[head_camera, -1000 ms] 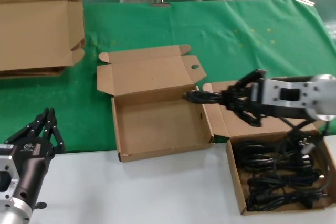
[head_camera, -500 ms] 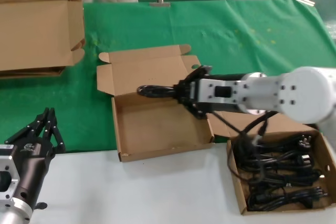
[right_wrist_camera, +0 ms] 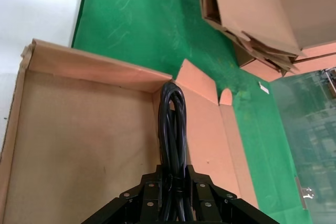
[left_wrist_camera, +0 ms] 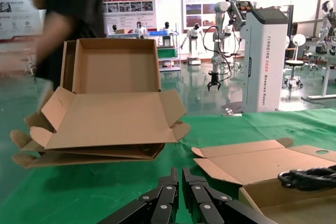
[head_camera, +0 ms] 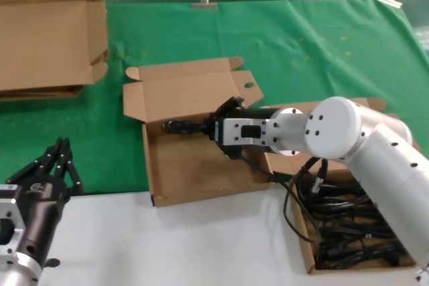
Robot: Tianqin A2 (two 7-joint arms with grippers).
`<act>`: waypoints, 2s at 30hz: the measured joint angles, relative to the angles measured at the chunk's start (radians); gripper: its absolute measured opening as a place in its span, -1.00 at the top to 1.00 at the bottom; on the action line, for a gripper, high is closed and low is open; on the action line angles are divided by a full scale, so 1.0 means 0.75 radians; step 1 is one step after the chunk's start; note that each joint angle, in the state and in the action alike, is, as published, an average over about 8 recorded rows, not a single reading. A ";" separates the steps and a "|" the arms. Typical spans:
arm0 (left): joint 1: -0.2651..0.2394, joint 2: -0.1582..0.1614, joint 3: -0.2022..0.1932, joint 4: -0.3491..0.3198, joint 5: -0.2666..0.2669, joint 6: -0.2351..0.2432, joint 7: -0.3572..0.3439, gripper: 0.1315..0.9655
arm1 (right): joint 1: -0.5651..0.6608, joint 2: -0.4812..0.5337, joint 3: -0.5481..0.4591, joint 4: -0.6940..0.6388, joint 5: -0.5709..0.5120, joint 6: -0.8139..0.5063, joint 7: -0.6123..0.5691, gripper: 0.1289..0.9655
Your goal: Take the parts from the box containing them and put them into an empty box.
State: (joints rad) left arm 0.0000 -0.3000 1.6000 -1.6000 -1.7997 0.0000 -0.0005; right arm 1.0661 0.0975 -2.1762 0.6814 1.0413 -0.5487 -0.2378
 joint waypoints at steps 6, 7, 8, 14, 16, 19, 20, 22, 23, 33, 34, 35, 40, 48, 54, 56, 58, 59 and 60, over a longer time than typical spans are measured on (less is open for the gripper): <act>0.000 0.000 0.000 0.000 0.000 0.000 0.000 0.90 | 0.033 -0.064 0.008 -0.170 0.081 0.069 -0.156 0.75; 0.000 0.000 0.000 0.000 0.000 0.000 0.000 0.90 | 0.036 -0.071 0.008 -0.186 0.089 0.075 -0.173 0.75; 0.000 0.000 0.000 0.000 0.000 0.000 0.000 0.90 | 0.037 -0.076 0.008 -0.200 0.097 0.080 -0.188 0.75; 0.000 0.000 0.000 0.000 0.000 0.000 0.000 0.90 | 0.039 -0.092 0.001 -0.247 0.125 0.091 -0.239 0.75; 0.000 0.000 0.000 0.000 0.000 0.000 0.000 0.90 | 0.037 -0.092 -0.003 -0.252 0.128 0.089 -0.244 0.75; 0.000 0.000 0.000 0.000 0.000 0.000 0.000 0.90 | 0.034 -0.089 -0.009 -0.253 0.129 0.085 -0.243 0.75; 0.000 0.000 0.000 0.000 0.000 0.000 0.000 0.90 | 0.032 -0.088 -0.011 -0.252 0.128 0.084 -0.241 0.75; 0.000 0.000 0.000 0.000 0.000 0.000 0.000 0.90 | 0.029 -0.083 -0.015 -0.244 0.124 0.082 -0.230 0.75; 0.000 0.000 0.000 0.000 0.000 0.000 0.000 0.90 | 0.026 -0.080 -0.017 -0.236 0.120 0.080 -0.220 0.75; 0.000 0.000 0.000 0.000 0.000 0.000 0.000 0.90 | -0.050 0.011 -0.012 0.033 -0.003 0.015 0.031 0.36; 0.000 0.000 0.000 0.000 0.000 0.000 0.000 0.90 | -0.066 0.027 -0.004 0.082 -0.025 0.000 0.072 0.36; 0.000 0.000 0.000 0.000 0.000 0.000 0.000 0.90 | -0.084 0.044 0.005 0.137 -0.047 -0.016 0.116 0.36; 0.000 0.000 0.000 0.000 0.000 0.000 0.000 0.90 | -0.187 0.133 0.076 0.421 -0.163 -0.106 0.341 0.09; 0.000 0.000 0.000 0.000 0.000 0.000 0.000 0.90 | -0.346 0.217 0.258 0.766 -0.314 -0.190 0.627 -0.30; 0.000 0.000 0.000 0.000 0.000 0.000 0.000 0.90 | -0.465 0.264 0.413 0.945 -0.373 -0.220 0.775 -0.57; 0.000 0.000 0.000 0.000 0.000 0.000 0.000 0.90 | -0.506 0.282 0.462 0.994 -0.380 -0.225 0.809 -0.64; 0.000 0.000 0.000 0.000 0.000 0.000 0.000 0.90 | -0.545 0.298 0.510 1.037 -0.382 -0.227 0.838 -0.72; 0.000 0.000 0.000 0.000 0.000 0.000 0.000 0.90 | -0.564 0.305 0.532 1.056 -0.382 -0.228 0.851 -0.76; 0.000 0.000 0.000 0.000 0.000 0.000 0.000 0.90 | -0.582 0.312 0.553 1.073 -0.382 -0.228 0.863 -0.80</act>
State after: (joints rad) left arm 0.0000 -0.3000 1.6000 -1.6000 -1.7998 0.0000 -0.0006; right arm 0.6294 0.3316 -1.7615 1.4859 0.7552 -0.7201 0.4095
